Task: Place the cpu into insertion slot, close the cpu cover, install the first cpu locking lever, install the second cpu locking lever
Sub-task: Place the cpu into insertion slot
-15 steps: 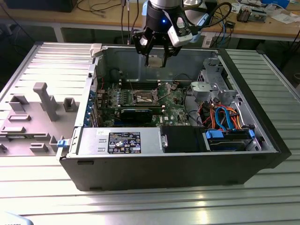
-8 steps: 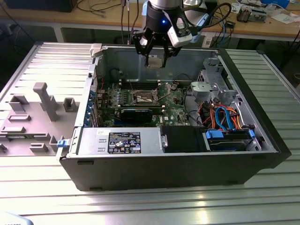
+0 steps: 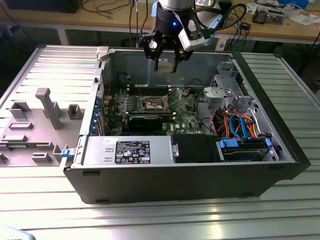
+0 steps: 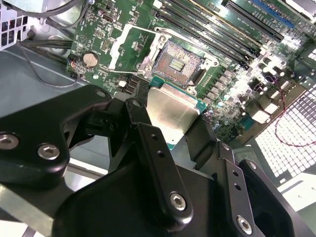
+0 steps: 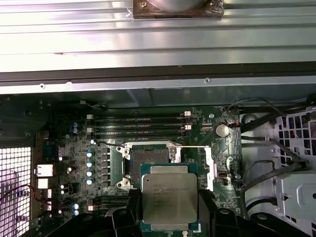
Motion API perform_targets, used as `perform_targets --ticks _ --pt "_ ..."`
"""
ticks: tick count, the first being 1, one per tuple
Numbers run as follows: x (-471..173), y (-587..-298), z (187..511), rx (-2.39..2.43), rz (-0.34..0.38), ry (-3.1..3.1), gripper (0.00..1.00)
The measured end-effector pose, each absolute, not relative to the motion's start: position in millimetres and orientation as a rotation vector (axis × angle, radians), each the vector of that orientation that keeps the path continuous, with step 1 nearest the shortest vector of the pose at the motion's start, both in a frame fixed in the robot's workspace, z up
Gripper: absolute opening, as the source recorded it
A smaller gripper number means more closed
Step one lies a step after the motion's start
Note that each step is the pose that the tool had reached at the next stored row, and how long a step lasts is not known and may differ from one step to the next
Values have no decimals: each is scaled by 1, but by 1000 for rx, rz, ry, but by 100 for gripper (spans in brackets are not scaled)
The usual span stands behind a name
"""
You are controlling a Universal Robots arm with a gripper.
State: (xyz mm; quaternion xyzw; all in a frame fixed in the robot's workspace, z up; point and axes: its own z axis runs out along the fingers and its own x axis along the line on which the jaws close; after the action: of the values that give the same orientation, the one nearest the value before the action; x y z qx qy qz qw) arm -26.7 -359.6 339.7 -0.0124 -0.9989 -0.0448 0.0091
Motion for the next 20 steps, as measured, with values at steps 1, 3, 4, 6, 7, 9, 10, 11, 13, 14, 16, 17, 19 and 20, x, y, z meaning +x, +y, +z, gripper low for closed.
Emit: perform_targets --ticks 1,3,4,6,7,9,10,11,13,14,16,17,19,20 --pt "-27 -360 340 -39 -140 -3120 55" --pt "-27 -360 339 -39 -140 -3120 55" --pt "-27 -360 339 -39 -140 -3120 55" --pt "-27 -360 339 -39 -140 -3120 55" --pt "-27 -360 338 -39 -140 -3120 55" --pt "-27 -360 338 -39 -140 -3120 55" --pt "-27 -360 338 -39 -140 -3120 55" --pt "-27 -360 338 -39 -140 -3120 55" --pt "-27 -360 337 -39 -140 -3120 55" --pt "-27 -360 337 -39 -140 -3120 55" --pt "-27 -360 337 -39 -140 -3120 55" --pt "-27 -360 336 -39 -140 -3120 55" --pt "-27 -360 336 -39 -140 -3120 55" --pt "-27 -360 336 -39 -140 -3120 55"
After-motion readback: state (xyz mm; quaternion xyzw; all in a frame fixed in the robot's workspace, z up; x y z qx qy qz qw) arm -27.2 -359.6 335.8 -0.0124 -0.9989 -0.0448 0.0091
